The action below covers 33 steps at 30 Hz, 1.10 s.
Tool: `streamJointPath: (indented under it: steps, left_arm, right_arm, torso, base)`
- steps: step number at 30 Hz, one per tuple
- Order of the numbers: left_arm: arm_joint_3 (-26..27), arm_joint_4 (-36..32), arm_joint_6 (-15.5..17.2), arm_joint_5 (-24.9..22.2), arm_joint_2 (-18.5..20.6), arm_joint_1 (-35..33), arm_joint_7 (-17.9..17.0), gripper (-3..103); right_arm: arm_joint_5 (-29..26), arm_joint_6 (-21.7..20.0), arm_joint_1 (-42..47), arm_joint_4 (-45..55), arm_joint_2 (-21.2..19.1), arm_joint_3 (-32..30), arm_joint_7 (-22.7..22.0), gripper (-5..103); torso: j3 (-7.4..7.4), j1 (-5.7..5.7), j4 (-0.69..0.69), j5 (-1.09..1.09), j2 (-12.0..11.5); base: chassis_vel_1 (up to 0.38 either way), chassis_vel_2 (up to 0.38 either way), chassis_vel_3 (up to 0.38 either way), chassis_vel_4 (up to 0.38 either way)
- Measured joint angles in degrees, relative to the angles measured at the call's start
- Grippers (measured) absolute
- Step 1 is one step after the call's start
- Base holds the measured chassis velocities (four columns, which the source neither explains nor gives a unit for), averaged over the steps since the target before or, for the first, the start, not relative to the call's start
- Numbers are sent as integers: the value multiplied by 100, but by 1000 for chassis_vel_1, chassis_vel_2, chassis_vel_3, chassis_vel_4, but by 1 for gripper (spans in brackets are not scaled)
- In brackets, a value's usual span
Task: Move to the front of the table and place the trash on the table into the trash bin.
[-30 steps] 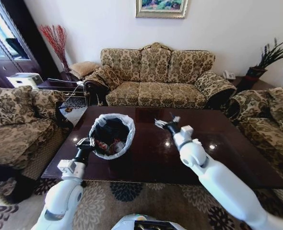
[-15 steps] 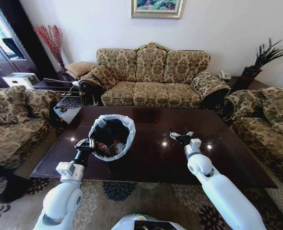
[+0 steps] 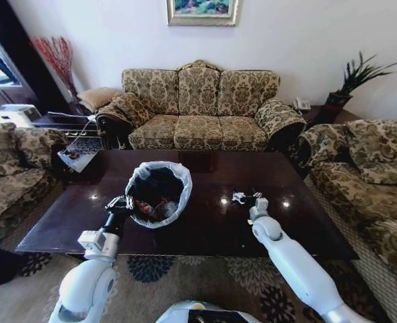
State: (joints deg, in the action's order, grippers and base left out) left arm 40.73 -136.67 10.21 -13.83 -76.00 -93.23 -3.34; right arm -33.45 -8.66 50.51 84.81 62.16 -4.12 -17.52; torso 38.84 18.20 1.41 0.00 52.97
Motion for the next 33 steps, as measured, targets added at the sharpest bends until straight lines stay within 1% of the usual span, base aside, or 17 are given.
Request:
streamJointPath:
  steps: [4, 7, 9, 10, 12, 14, 17, 18, 19, 21, 24, 27, 28, 30, 31, 32, 33]
  left_arm:
    - [32, 9, -23, -11, 40, -23, 4, 3]
    - [38, 26, -28, -28, 73, -20, 6, 3]
    - [35, 41, -28, -37, 101, -5, 5, 3]
    - [35, 41, -28, -37, 101, -5, 5, 3]
    - [19, 74, -29, -40, 116, -1, 3, 3]
    - [15, 89, -28, -40, 124, -2, 3, 3]
    - [11, 108, -31, -54, 151, 9, 2, 3]
    - [12, 113, -31, -61, 164, 17, 2, 3]
    - [12, 113, -31, -61, 164, 17, 2, 3]
    - [14, 128, -32, -75, 186, 33, 2, 3]
    - [21, 147, -32, -97, 199, 55, -1, 3]
    - [20, 173, -32, -106, 201, 76, -2, 3]
    - [20, 173, -32, -106, 201, 76, -2, 3]
    - [13, 183, -36, -108, 199, 85, -2, 3]
    - [12, 186, -38, -108, 198, 87, -2, 3]
    - [12, 189, -41, -109, 197, 87, -3, 3]
    - [12, 189, -41, -109, 197, 87, -3, 3]
  right_arm:
    - [-226, -150, 24, -162, 145, -38, -328, 100]
    - [-299, -186, 28, -266, 194, -78, -382, 102]
    - [-308, -194, 25, -371, 230, -99, -358, 93]
    - [-308, -194, 25, -371, 230, -99, -358, 93]
    - [-273, -130, 16, -520, 255, -115, -183, 83]
    - [-253, -105, 11, -580, 262, -125, -83, 83]
    - [-230, -68, -25, -715, 297, -153, 59, 66]
    - [-223, -59, -37, -742, 307, -160, 70, 61]
    - [-223, -59, -37, -742, 307, -160, 70, 61]
    - [-205, -31, -53, -771, 321, -164, 85, 49]
    - [-173, -7, -65, -786, 330, -164, 100, 45]
    - [-152, 18, -100, -814, 343, -160, 108, 28]
    - [-152, 18, -100, -814, 343, -160, 108, 28]
    - [-151, 23, -127, -830, 356, -157, 105, 18]
    - [-151, 24, -134, -831, 358, -156, 102, 18]
    - [-151, 26, -139, -831, 361, -156, 98, 12]
    - [-151, 26, -139, -831, 361, -156, 98, 12]
  torso:
    - [0, 0, -7, 1, 0]
    - [0, 0, -9, 0, 0]
    - [0, 0, -5, 0, 0]
    - [0, 0, -5, 0, 0]
    - [0, 0, -2, 0, 0]
    - [0, 0, -3, -1, 0]
    - [0, 0, -5, 0, 0]
    - [0, 0, -5, 0, 0]
    - [0, 0, -5, 0, 0]
    - [0, 0, -5, 0, 0]
    - [0, 0, -5, 0, 0]
    - [0, 0, -5, 0, 0]
    - [0, 0, -5, 0, 0]
    - [0, 0, -5, 0, 0]
    - [0, 0, -5, 0, 0]
    - [0, 0, -5, -1, 0]
    - [0, 0, -5, -1, 0]
  base:
    - [0, 0, 0, 0]
    - [0, 0, 0, 0]
    - [0, 0, 0, 0]
    - [0, 0, 0, 0]
    - [0, 0, 0, 0]
    - [0, 0, 0, 0]
    - [0, 0, 0, 0]
    - [0, 0, 0, 0]
    - [0, 0, 0, 0]
    - [0, 0, 0, 0]
    - [0, 0, 0, 0]
    - [0, 0, 0, 0]
    - [0, 0, 0, 0]
    - [0, 0, 0, 0]
    - [0, 0, 0, 0]
    - [0, 0, 0, 0]
    - [0, 0, 0, 0]
